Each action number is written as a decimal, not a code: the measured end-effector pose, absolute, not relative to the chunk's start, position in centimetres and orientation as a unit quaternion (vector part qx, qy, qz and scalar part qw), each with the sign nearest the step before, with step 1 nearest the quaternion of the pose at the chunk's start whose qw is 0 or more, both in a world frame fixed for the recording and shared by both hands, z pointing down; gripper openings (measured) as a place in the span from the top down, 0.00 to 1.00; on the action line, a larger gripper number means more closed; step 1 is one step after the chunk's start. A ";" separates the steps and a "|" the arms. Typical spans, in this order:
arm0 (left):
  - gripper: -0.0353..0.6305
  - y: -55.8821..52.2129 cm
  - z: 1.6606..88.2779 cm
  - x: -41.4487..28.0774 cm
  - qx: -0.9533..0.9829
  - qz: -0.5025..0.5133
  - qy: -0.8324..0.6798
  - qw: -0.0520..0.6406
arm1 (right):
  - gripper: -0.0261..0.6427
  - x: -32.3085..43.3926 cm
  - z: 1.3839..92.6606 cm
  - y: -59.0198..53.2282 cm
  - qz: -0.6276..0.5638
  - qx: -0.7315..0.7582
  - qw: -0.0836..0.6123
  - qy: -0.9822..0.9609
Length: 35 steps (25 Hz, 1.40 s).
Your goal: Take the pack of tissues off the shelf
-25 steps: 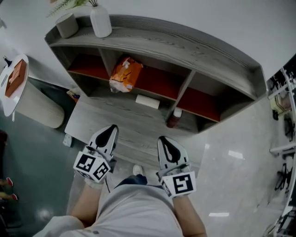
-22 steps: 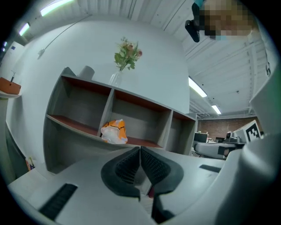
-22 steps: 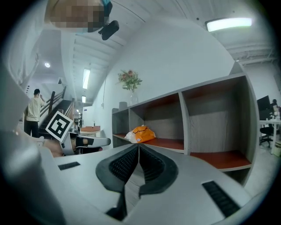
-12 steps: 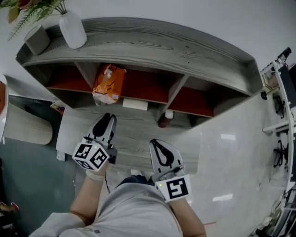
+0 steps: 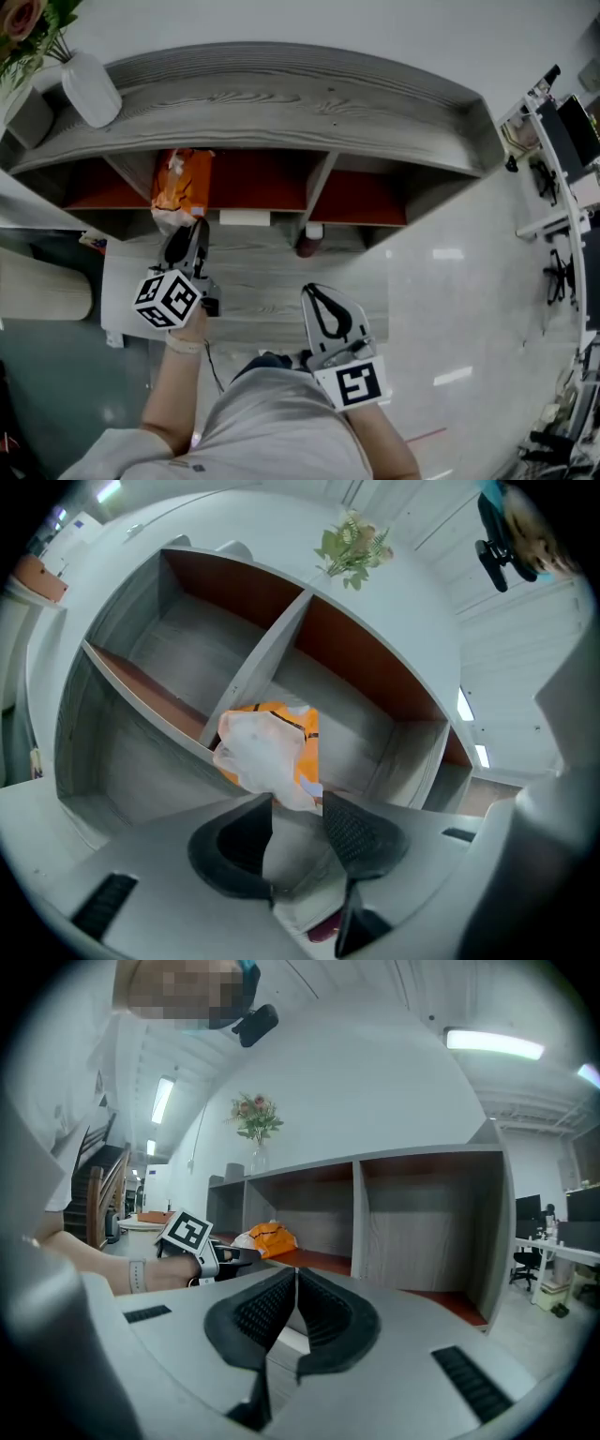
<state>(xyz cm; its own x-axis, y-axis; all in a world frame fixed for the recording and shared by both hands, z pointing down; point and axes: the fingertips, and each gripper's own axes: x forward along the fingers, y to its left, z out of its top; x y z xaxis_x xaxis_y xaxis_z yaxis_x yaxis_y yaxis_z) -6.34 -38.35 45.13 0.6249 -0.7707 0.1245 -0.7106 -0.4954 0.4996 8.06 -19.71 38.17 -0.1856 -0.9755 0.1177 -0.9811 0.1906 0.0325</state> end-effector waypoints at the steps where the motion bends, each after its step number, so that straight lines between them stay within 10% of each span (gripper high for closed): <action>1: 0.70 -38.6 45.2 -6.3 0.862 -0.057 -0.432 0.259 | 0.93 8.3 38.2 -19.7 0.024 0.637 0.058 -0.768; 35: 0.88 -29.0 39.5 -9.3 0.853 -0.025 -0.501 0.144 | 0.93 6.2 37.0 -21.8 0.029 0.513 0.014 -0.858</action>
<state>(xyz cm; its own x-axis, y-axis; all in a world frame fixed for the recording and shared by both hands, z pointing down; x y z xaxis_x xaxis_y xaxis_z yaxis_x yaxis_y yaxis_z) -9.27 -28.99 39.47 0.4962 -0.8623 0.1009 -0.8478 -0.4562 0.2703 6.22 -21.79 36.96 -0.4727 -0.8796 0.0528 -0.8812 0.4714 -0.0356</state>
